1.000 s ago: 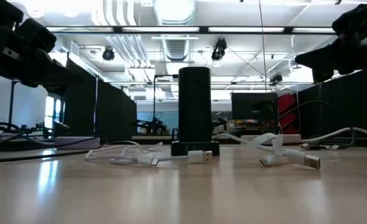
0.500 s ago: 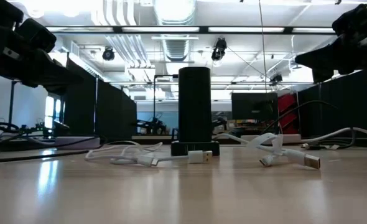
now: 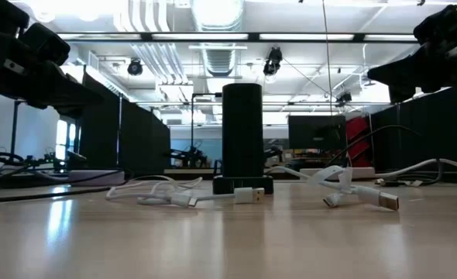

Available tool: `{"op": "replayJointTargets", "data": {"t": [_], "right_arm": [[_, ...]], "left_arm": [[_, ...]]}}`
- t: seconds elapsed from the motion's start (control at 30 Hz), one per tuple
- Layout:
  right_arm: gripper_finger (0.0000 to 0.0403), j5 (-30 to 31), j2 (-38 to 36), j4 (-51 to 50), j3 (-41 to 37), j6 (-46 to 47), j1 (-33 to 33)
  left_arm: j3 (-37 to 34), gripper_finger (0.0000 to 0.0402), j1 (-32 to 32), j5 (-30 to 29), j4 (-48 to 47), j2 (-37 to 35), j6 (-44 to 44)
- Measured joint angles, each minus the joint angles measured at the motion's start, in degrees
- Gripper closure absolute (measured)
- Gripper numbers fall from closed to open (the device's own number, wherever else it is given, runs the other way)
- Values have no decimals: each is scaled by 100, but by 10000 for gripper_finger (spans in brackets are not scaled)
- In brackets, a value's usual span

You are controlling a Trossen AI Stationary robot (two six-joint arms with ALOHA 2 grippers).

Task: Insert USB

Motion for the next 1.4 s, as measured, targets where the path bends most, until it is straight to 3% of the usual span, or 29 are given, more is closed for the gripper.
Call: {"op": "replayJointTargets", "data": {"t": [0.37, 0.5, 0.57, 0.67, 0.83, 1.0, 1.2, 1.4], "right_arm": [[403, 4, -2, 13, 1, -90, 0], [403, 12, 0, 48, 0, -154, 0], [403, 22, 0, 196, 0, 147, 0], [403, -48, 5, 373, 149, 842, 1], [403, -1085, 501, -456, 1313, 1172, 4], [403, -1154, 1779, -987, 3046, 904, 2], [403, -1158, 3321, -1154, 5013, -195, 2], [403, -1157, 4486, -1222, 6378, -353, 2]], "left_arm": [[0, 402, -2, -1, 0, -1, 22], [0, 402, 11, -233, 76, 0, 1053], [1, 402, 11, -323, 429, 4, 1323], [305, 402, 11, -648, 499, 23, 1042], [1820, 402, 15, -1430, -1039, 206, 391], [3885, 402, 15, -1508, -2480, 708, 524], [5920, 402, 10, -1509, -2949, 1405, 504], [7123, 402, 9, -1506, -3048, 1713, -18]]}}
